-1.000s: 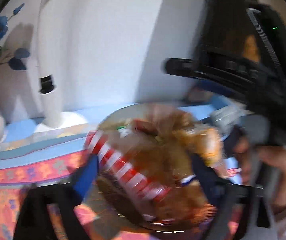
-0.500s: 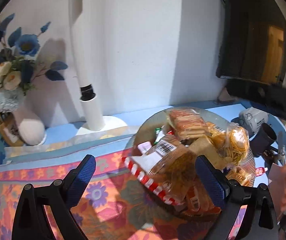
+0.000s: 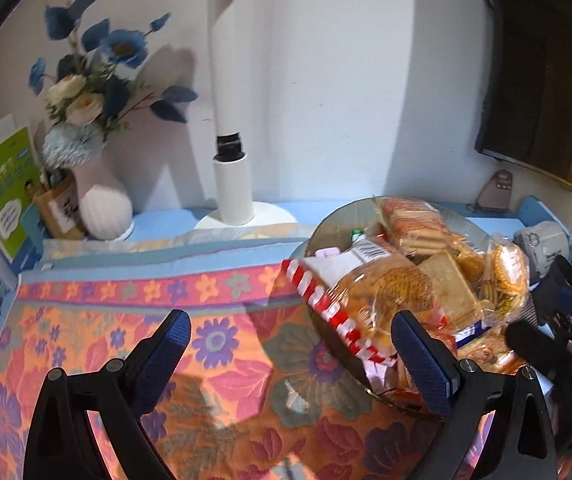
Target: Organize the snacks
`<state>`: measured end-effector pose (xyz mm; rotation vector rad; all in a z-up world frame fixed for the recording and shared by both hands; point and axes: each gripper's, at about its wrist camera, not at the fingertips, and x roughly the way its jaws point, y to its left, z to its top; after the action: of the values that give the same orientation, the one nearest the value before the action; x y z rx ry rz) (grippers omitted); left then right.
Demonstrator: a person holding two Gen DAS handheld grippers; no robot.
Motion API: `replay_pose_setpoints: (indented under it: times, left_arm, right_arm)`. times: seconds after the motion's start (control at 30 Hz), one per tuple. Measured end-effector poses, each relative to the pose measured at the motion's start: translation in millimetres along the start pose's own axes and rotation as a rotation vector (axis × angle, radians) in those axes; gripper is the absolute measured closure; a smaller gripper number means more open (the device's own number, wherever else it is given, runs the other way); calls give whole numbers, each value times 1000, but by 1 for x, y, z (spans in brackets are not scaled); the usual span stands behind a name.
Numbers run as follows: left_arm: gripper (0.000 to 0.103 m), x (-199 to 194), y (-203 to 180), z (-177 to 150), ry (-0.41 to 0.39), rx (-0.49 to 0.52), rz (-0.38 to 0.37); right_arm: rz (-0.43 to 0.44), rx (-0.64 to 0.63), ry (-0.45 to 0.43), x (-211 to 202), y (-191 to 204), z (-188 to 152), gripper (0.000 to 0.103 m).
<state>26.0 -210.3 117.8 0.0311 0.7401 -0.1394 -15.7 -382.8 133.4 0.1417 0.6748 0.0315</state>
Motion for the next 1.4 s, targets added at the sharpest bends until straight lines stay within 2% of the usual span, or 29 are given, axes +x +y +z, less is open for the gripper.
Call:
replay_pose_setpoints:
  times: [0.2, 0.3, 0.43, 0.97, 1.4]
  left_arm:
    - [4, -1, 1, -10, -2, -26, 41]
    - [4, 1, 0, -13, 21, -19, 55]
    - [4, 4, -2, -15, 38, -21, 53]
    - [3, -1, -5, -17, 27, -35, 46]
    - [3, 8, -4, -26, 69, -61, 55]
  right_arm:
    - [-1, -3, -26, 3, -3, -21, 0]
    - [-6, -17, -26, 6, -2, -25, 0]
    - [-11, -21, -20, 9, -2, -28, 0]
    - [-4, -3, -30, 13, -6, -31, 0]
    - [-6, 6, -32, 12, -8, -31, 0]
